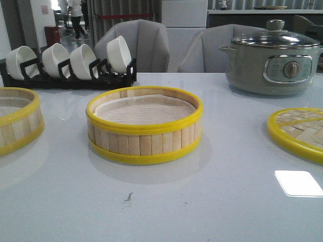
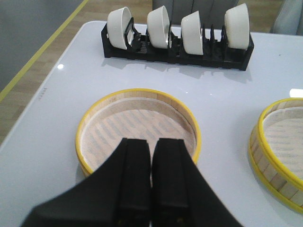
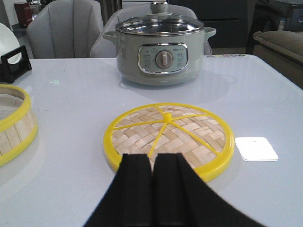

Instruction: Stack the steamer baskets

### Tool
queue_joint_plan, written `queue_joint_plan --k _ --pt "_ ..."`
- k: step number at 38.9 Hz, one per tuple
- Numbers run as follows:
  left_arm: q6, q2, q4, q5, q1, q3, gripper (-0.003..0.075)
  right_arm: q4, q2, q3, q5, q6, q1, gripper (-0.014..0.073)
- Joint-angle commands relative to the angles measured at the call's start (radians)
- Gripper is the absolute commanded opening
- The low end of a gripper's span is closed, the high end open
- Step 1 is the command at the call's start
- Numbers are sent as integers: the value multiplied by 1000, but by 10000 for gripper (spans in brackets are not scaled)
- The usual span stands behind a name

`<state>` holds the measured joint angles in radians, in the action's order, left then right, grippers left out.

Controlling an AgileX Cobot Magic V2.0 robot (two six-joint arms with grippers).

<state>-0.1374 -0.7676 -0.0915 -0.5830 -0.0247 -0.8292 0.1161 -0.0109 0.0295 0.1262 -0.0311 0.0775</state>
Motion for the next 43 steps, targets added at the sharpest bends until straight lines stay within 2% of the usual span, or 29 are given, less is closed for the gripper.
queue_joint_plan --k 1,5,9,25,43 --pt "59 -138 -14 -100 -7 -229 91 -10 -20 -14 -89 -7 2 50" --pt "106 -237 -14 -204 -7 -380 91 -10 -20 -14 -89 -7 2 50" --pt "137 -291 -14 -255 -7 -448 91 -10 -20 -14 -89 -7 2 50" --pt "145 -306 -15 -273 -7 -449 91 -10 -20 -14 -89 -7 2 50" --pt "145 -306 -39 -216 -7 -449 91 -10 -20 -14 -89 -7 2 50"
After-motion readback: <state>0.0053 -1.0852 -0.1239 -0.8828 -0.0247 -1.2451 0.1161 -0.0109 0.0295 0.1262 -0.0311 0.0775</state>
